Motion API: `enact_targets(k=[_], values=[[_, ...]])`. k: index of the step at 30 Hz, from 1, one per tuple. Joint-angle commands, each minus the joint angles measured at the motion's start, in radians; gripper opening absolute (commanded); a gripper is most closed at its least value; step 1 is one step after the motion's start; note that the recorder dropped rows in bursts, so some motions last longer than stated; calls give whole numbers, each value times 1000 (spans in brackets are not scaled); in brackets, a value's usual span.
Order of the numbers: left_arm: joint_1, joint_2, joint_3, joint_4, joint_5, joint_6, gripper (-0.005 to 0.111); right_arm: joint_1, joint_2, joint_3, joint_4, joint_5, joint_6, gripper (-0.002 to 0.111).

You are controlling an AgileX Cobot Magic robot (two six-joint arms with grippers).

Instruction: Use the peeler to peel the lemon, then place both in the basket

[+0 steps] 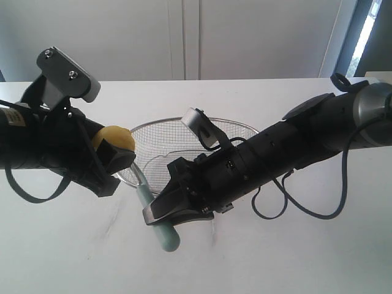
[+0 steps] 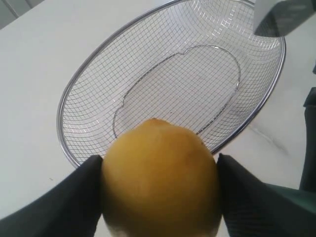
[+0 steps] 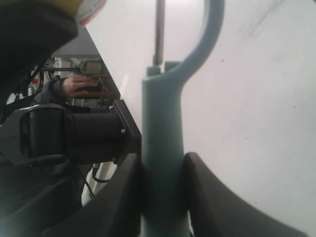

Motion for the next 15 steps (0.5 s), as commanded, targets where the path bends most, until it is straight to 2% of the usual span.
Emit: enact_targets(k=[1,8,15], values=[[-4,-5,-1,-16,-13,-22,0,4,-3,5,10,15,4,0],[-56,1,-1,-8,-21,9,0,4,1,5,10,13,4,0],[-61,23,-1,-8,-24,25,0,4,3,5,10,13,4,0]])
